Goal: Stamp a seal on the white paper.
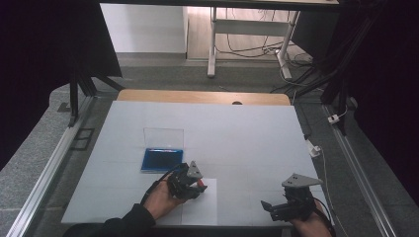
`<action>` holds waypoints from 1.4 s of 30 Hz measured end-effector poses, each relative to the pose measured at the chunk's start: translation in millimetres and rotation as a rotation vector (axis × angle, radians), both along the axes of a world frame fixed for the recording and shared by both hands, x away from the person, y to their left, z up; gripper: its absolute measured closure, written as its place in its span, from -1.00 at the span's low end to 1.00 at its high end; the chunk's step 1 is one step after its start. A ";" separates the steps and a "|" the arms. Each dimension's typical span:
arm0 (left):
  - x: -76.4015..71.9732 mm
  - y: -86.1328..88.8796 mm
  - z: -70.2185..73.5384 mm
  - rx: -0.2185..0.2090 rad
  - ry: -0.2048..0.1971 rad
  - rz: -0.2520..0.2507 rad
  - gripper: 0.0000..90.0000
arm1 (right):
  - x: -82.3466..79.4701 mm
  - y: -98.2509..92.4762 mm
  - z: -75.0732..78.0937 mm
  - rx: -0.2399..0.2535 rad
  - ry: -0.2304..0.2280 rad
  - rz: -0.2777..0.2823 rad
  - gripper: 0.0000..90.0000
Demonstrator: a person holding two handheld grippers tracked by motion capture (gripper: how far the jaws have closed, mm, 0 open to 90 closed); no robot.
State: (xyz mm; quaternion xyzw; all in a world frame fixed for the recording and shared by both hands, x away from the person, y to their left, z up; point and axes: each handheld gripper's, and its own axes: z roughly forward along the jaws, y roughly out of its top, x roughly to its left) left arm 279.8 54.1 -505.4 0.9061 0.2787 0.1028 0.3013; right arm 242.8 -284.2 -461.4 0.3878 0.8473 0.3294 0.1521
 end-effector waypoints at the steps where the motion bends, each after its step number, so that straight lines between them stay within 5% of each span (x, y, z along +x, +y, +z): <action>1: -1.1 -0.9 0.0 0.004 -0.007 0.001 0.31 | 0.1 0.1 0.0 0.000 0.001 0.000 -1.00; 10: 8.6 9.5 -3.0 -0.076 0.067 0.001 0.31 | 0.3 -0.6 0.0 0.001 0.002 -0.001 -1.00; 17: 0.0 -0.9 -0.7 0.000 0.002 0.005 0.31 | 0.5 -0.1 -0.1 0.001 0.003 0.000 -1.00; 20: 5.1 4.2 -1.8 -0.037 0.037 0.000 0.31 | 0.4 -0.3 0.0 0.001 0.003 0.000 -1.00; 37: 6.4 4.2 0.6 -0.047 0.034 0.034 0.30 | 0.5 -1.4 0.1 0.013 0.003 -0.003 -1.00; 42: 7.2 10.9 7.7 -0.088 0.027 0.045 0.30 | 0.8 -1.2 0.1 0.012 0.006 -0.003 -1.00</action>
